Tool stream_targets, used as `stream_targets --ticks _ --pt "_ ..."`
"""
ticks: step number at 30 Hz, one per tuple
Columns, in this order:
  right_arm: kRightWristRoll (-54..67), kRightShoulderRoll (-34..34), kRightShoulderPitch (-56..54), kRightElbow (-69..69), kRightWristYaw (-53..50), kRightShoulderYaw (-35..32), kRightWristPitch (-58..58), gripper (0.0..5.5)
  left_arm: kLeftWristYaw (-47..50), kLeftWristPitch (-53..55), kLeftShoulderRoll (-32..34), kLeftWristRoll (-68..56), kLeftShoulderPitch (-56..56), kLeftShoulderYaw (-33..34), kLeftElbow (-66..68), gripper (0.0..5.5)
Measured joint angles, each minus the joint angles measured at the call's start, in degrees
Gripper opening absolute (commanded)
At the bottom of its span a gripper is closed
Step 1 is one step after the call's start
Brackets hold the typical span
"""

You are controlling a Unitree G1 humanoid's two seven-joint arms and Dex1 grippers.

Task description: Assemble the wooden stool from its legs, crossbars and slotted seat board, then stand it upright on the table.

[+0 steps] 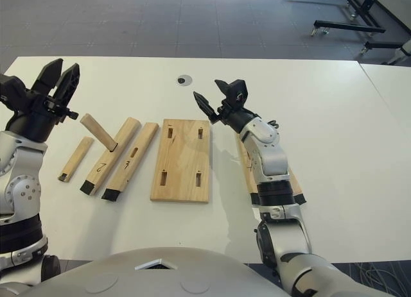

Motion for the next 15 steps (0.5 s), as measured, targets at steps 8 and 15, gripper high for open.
stream_targets --ticks 8,15 --pt "0.0 0.92 -0.8 0.08 -0.07 0.0 -0.3 3.96 0.69 4.1 0.02 -1.07 -3.18 -1.21 -0.5 1.87" --pt "1.96 2.31 -0.97 -4.92 1.05 3.2 4.82 3.96 1.28 -2.26 -1.27 11.07 -4.17 -12.6 14.21 1.87"
